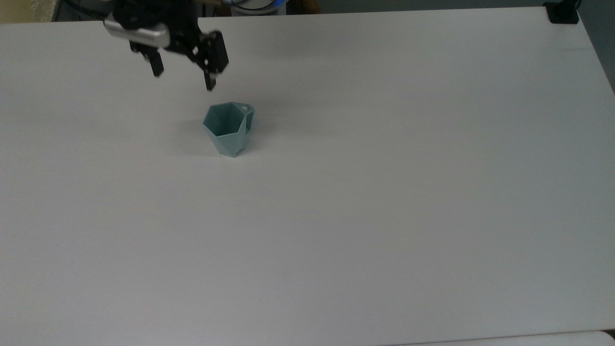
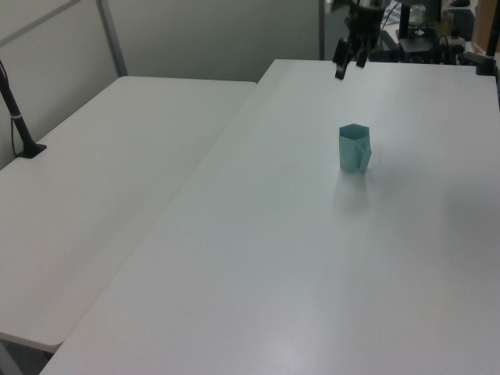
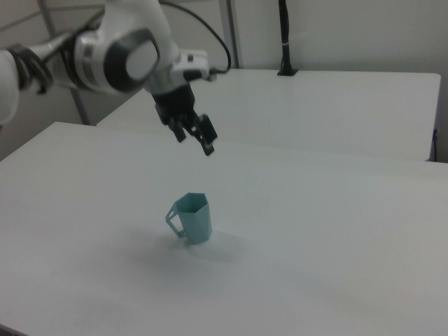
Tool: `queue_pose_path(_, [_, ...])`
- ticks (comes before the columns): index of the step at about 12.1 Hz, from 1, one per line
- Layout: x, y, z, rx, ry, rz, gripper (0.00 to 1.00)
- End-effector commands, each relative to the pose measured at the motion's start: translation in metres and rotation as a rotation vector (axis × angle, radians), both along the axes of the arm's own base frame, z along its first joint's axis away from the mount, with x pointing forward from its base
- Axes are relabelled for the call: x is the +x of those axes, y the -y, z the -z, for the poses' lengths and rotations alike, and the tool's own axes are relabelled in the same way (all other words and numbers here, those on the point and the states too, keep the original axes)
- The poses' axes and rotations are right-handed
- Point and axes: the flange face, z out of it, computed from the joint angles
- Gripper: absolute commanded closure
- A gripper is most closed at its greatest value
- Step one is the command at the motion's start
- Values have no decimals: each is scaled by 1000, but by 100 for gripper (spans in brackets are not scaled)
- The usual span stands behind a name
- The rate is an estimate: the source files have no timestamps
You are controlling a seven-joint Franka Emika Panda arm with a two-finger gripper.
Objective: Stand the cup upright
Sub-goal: 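Open the gripper and raise it away from the cup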
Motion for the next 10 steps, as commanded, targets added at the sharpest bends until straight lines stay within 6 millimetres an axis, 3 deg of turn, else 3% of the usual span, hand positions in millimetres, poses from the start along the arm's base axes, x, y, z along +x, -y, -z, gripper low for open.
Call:
queue_pose_path(1, [-23, 15, -54, -26, -155, -230, 0])
queue_pose_path(6, [-46, 47, -102, -43, -242, -341, 0])
queue_pose_path(10, [-48, 44, -108, -42, -246, -339, 0])
